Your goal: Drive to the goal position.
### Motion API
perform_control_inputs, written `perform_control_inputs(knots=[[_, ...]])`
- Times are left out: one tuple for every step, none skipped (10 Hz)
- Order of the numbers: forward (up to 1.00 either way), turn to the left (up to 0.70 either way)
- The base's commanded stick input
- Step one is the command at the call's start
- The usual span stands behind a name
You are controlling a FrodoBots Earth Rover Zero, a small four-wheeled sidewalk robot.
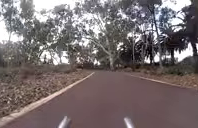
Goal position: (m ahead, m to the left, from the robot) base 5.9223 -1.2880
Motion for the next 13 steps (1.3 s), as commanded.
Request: perform_control_inputs(knots=[[0.6, 0.0], [0.6, 0.0], [0.6, 0.0], [0.6, 0.0], [0.6, 0.0], [0.6, 0.0], [0.6, 0.0], [0.6, 0.0], [0.6, 0.0], [0.6, 0.0], [0.6, -0.03], [0.6, -0.08], [0.6, -0.13]])
